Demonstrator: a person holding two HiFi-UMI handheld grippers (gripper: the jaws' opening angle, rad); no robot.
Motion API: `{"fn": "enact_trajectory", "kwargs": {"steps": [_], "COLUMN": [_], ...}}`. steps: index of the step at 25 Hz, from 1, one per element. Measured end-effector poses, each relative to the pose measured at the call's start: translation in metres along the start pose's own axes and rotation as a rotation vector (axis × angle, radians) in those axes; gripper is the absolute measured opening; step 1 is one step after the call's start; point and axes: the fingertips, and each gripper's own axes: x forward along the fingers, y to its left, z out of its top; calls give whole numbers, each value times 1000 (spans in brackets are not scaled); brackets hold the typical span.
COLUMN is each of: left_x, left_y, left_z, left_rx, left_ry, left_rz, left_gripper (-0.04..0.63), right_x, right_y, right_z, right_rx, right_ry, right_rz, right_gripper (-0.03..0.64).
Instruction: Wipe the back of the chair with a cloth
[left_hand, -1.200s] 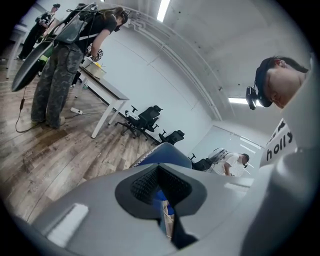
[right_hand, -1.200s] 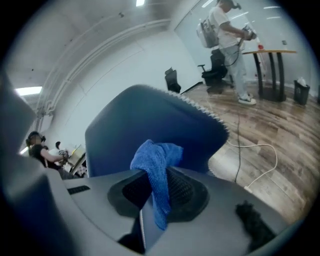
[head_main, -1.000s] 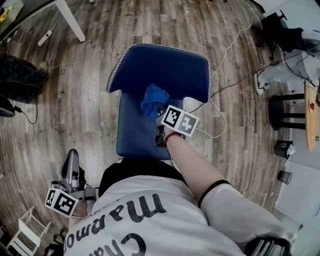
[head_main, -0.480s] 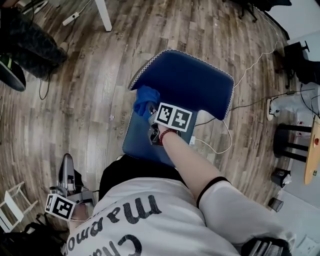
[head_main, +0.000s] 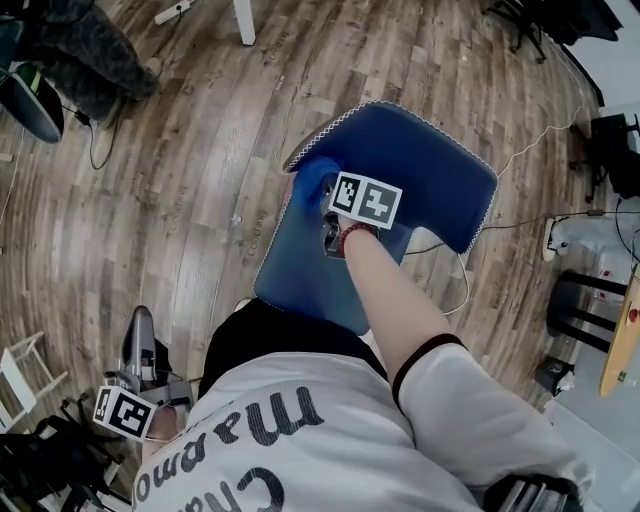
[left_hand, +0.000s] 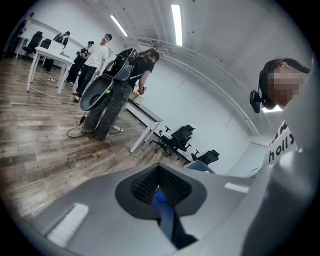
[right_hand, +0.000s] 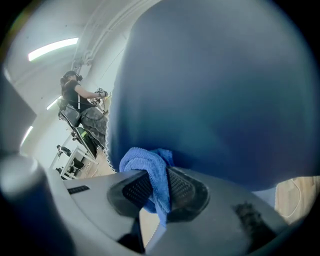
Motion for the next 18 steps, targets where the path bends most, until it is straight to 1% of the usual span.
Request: {"fn": "enact_trajectory", "kwargs": {"steps": [3,6,8,12,14,16,18], "left_x": [6,12,16,27,33,39,45], "left_y": [-3,-4,-6,-15,-20,-24,-29], "left_z": [2,1,1,3,3,3,2], "left_rx": [8,14,18,30,35,41,45], "left_ry": [7,19,27,42,50,59,70], "left_rz": [1,0,-8,-33,-45,-58,-73], "left_gripper": [8,8,8,8,8,8,8], "right_x": [5,7,7,5,2,-2,-6], "right_y": [-5,-7,-9,-14,-19,-28,-40], "right_z": [5,7,8,12,14,15,17], "right_rx": [22,1,-33,-159,-206,-209,-183], "right_ry": [31,43,44,52,55,51,44], "right_rz": [14,18,18,3,-5,-17,-30], "right_gripper": [78,80,83,91,91,92,92]}}
